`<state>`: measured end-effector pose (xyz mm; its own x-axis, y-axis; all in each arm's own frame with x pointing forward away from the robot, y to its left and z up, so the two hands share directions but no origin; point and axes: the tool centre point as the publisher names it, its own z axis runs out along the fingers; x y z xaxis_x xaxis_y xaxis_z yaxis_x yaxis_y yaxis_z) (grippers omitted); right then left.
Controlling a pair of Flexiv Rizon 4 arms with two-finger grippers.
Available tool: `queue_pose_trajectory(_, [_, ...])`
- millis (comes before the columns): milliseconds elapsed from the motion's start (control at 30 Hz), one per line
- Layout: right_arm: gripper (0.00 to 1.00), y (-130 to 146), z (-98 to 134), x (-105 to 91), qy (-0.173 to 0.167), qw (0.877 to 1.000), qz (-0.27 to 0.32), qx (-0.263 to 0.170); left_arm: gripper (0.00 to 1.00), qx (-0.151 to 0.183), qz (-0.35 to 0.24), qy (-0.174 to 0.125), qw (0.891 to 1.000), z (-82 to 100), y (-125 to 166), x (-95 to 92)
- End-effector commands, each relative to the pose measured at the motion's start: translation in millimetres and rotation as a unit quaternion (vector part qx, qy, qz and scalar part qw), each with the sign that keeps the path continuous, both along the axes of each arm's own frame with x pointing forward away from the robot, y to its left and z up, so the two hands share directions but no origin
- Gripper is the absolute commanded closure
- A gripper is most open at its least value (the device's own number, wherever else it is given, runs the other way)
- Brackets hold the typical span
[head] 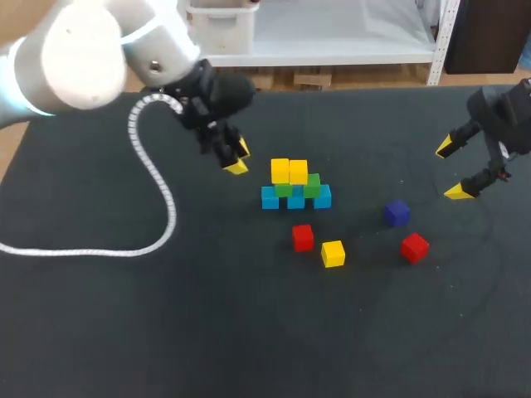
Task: Place the blue cubes, place green cubes on the blue cubes, place the yellow cubes on the green cubes, then place the red cubes on the yellow cubes, and place purple cube on the red cubes.
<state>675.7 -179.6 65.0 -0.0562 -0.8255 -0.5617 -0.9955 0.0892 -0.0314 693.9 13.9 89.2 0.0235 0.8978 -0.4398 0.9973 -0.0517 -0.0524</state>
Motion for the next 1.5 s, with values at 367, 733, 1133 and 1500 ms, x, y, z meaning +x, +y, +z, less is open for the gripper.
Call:
queue_pose_trajectory(367, [0.00, -0.2, -0.2, 0.1, 0.000, 1.000, 0.000, 0.001, 0.00, -0.086, 0.019, -0.015, 0.996, 39.8, 72.1, -44.7])
queue_pose_trajectory(733, [0.00, -0.2, -0.2, 0.1, 0.000, 1.000, 0.000, 0.001, 0.00, -0.087, -0.016, -0.008, 0.996, 44.4, 92.4, -54.3])
queue_pose_trajectory(1133, [0.00, -0.2, -0.2, 0.1, 0.000, 1.000, 0.000, 0.001, 0.00, -0.077, -0.027, -0.006, 0.997, 46.2, 93.4, -54.8])
queue_pose_trajectory(1500, [0.00, 48.9, 32.0, -24.3, -0.046, 0.997, 0.040, -0.052, 0.00, -0.077, -0.027, -0.006, 0.997, 46.2, 93.4, -54.8])
